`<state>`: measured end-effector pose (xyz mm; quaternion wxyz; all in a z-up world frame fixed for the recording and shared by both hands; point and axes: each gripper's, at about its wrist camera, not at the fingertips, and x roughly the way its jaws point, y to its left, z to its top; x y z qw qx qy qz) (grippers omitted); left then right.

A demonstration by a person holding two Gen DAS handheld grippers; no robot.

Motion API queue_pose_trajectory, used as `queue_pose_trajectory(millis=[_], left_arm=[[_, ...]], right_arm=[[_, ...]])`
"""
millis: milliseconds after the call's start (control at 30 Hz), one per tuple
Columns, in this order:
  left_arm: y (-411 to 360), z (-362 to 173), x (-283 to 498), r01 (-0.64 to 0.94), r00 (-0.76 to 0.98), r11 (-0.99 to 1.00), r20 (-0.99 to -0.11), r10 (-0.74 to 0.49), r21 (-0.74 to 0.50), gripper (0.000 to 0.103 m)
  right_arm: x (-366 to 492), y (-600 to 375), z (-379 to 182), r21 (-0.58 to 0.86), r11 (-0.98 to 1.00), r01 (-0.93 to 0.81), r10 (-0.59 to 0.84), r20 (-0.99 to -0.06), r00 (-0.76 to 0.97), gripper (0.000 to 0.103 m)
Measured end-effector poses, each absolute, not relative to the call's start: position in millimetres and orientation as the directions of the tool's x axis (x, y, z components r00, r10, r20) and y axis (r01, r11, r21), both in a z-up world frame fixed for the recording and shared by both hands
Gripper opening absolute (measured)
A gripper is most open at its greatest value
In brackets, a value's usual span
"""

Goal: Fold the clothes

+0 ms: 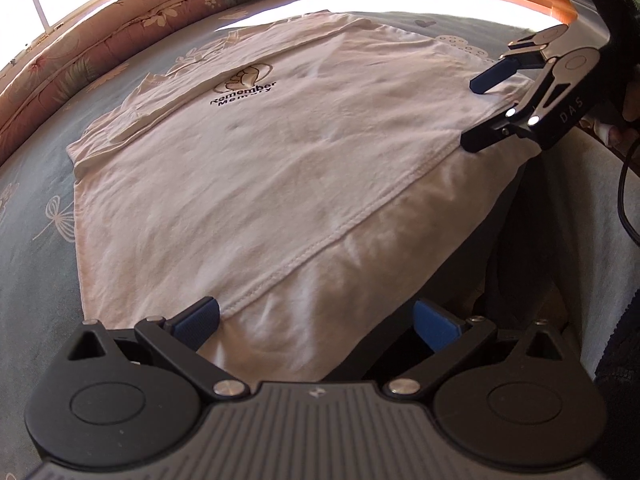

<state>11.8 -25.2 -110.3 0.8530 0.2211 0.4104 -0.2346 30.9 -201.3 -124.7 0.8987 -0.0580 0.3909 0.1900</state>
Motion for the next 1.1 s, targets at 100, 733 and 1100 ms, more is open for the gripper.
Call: queue_pose_trajectory(millis=[100,733,1100], left_arm=[[-24,-111,8,0.577,0.564,0.792,-0.798,-0.211,0.198,0.102],[-58,-148,-24,0.547,0.828,0.382,-0.547,-0.119,0.745,0.102],[-54,-109,-25,0.521,0.842,0.479,-0.517,-0.153,0.706,0.102]], right_arm=[[28,-201,-126,0.034,0.923,-0.382,0.288,-0.719,0.632,0.103],[29,-229,-95,0.146,0.943,-0.299,0.310,-0.710,0.632,0.103],[-3,-190,-75,-0.147,0.785,-0.602,0.362,-0.679,0.639,0.103]])
